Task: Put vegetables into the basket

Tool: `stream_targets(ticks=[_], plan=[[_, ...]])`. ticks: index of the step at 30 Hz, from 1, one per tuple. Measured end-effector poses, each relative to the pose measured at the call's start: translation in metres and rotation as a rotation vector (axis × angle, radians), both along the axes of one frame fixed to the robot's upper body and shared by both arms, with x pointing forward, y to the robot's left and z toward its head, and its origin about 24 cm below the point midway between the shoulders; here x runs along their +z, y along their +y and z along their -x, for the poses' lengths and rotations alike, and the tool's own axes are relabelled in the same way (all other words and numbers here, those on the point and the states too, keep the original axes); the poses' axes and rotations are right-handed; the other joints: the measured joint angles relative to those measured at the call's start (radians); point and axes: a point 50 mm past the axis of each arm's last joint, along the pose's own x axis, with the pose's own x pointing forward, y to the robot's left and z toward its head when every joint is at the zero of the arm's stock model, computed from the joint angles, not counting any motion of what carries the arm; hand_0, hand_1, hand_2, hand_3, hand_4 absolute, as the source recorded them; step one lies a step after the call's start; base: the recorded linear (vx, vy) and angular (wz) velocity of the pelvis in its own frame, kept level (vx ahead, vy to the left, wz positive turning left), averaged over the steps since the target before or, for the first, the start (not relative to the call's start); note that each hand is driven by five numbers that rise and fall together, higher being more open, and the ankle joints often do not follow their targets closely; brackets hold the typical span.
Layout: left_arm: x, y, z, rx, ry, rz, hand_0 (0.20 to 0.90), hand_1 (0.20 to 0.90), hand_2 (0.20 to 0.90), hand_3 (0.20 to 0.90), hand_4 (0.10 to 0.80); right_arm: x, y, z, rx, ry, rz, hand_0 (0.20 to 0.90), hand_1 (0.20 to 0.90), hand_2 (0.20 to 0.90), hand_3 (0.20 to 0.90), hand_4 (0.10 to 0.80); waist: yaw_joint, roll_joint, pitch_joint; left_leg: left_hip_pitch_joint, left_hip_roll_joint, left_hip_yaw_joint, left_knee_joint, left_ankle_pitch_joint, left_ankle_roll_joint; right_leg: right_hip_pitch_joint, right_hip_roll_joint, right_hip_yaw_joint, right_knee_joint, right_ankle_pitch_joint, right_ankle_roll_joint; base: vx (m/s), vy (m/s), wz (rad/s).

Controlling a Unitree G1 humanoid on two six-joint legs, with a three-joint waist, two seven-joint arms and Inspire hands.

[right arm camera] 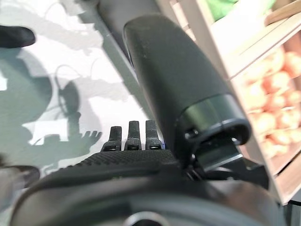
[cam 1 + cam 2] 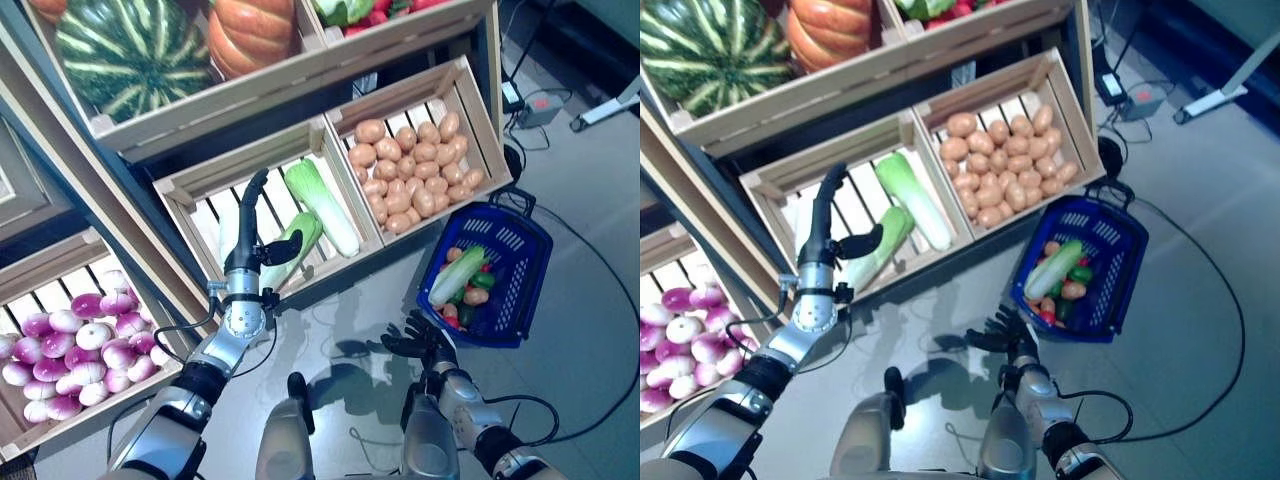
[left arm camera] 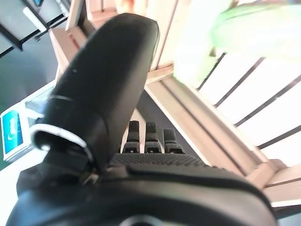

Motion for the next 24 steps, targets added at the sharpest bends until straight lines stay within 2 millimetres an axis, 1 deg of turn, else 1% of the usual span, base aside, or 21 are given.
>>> stream_targets(ticks=[1,3,4,5,8,10,12,15,17,19,23,24], plan=[[0.005,0.001,-0.004,0.005,-0.009,-0.001,0.900,0.900,0.900,0.900,0.800,0.003,-0.003,-0.003,-0.004,-0.009,0.007,0.900,0.900,0.900,0.900,0.800,-0.005,0.002,0.029,-0.031,0.003,-0.004,0.037,-0.004,0.000,-0.034,-0.003,0.008,0.045,-0.014,-0.005,-0.075,0.053,0.02],[0.009,0.004,-0.006,0.014,-0.014,0.021,0.900,0.900,0.900,0.900,0.800,0.004,-0.006,-0.004,-0.007,-0.012,0.014,0.900,0.900,0.900,0.900,0.800,-0.006,-0.002,0.049,-0.088,0.015,-0.007,0.109,-0.022,-0.002,-0.099,-0.008,0.027,0.129,-0.040,-0.013,-0.031,0.049,0.03],[0.009,0.005,-0.007,0.021,-0.012,0.038,0.900,0.900,0.900,0.900,0.800,0.003,-0.008,-0.003,-0.007,-0.010,0.019,0.900,0.900,0.900,0.900,0.800,-0.013,-0.002,0.058,-0.121,0.019,-0.016,0.155,-0.035,-0.004,-0.128,-0.008,0.038,0.177,-0.056,-0.022,0.000,0.047,0.06],[0.009,0.005,-0.007,0.023,-0.013,0.044,0.900,0.900,0.900,0.900,0.800,0.003,-0.008,-0.003,-0.008,-0.009,0.019,0.900,0.900,0.900,0.900,0.800,-0.018,-0.006,0.064,-0.135,0.019,-0.021,0.186,-0.047,-0.007,-0.141,-0.013,0.042,0.207,-0.072,-0.021,0.021,0.032,0.11],[0.009,0.010,-0.010,0.053,-0.003,0.062,0.900,0.900,0.900,0.900,0.800,0.014,-0.009,-0.014,-0.002,-0.056,0.020,0.900,0.900,0.900,0.900,0.800,-0.034,-0.010,0.068,-0.211,0.037,-0.039,0.304,-0.085,-0.016,-0.220,-0.017,0.064,0.330,-0.121,-0.032,-0.042,0.034,0.02],[0.012,0.012,-0.012,0.065,-0.013,0.062,0.900,0.900,0.900,0.900,0.800,0.020,-0.009,-0.019,0.005,-0.081,0.022,0.900,0.900,0.900,0.900,0.800,-0.043,-0.009,0.071,-0.261,0.045,-0.055,0.360,-0.097,-0.024,-0.270,-0.010,0.074,0.397,-0.145,-0.043,-0.043,0.020,0.02],[0.015,0.013,-0.014,0.080,-0.017,0.060,0.900,0.900,0.900,0.900,0.800,0.025,-0.008,-0.023,0.009,-0.097,0.022,0.900,0.900,0.900,0.900,0.800,-0.051,-0.010,0.071,-0.295,0.052,-0.069,0.401,-0.108,-0.032,-0.301,-0.008,0.075,0.442,-0.166,-0.048,-0.027,0.004,0.04],[0.025,0.013,-0.022,0.100,-0.031,0.054,0.900,0.900,0.900,0.900,0.800,0.031,-0.008,-0.030,-0.016,-0.114,0.001,0.900,0.900,0.900,0.900,0.800,-0.056,-0.010,0.074,-0.351,0.059,-0.090,0.446,-0.111,-0.036,-0.357,0.002,0.076,0.503,-0.184,-0.065,-0.025,0.002,0.02],[0.032,0.014,-0.027,0.116,-0.035,0.065,0.900,0.900,0.900,0.900,0.800,0.036,-0.007,-0.035,-0.014,-0.135,0.000,0.900,0.900,0.900,0.900,0.800,-0.057,-0.011,0.076,-0.382,0.068,-0.106,0.477,-0.118,-0.047,-0.384,0.005,0.076,0.537,-0.196,-0.071,0.000,0.000,0.00],[0.040,0.014,-0.032,0.126,-0.043,0.082,0.900,0.900,0.900,0.900,0.800,0.041,-0.006,-0.040,-0.010,-0.154,0.000,0.900,0.900,0.900,0.900,0.800,-0.058,-0.017,0.080,-0.416,0.073,-0.117,0.502,-0.119,-0.049,-0.421,0.011,0.077,0.569,-0.205,-0.082,0.000,0.000,0.00],[0.048,0.017,-0.036,0.149,-0.036,0.076,0.900,0.900,0.900,0.900,0.800,0.049,-0.006,-0.048,-0.006,-0.181,0.002,0.900,0.900,0.900,0.900,0.800,-0.059,-0.018,0.086,-0.463,0.080,-0.138,0.537,-0.125,-0.059,-0.467,0.019,0.076,0.608,-0.216,-0.095,-0.004,0.010,-0.03],[0.050,0.021,-0.038,0.169,-0.023,0.066,0.900,0.900,0.900,0.900,0.800,0.051,-0.007,-0.049,-0.008,-0.186,0.003,0.900,0.900,0.900,0.900,0.800,-0.061,-0.018,0.087,-0.480,0.083,-0.140,0.548,-0.126,-0.060,-0.484,0.020,0.077,0.620,-0.218,-0.098,0.000,0.000,0.00]])
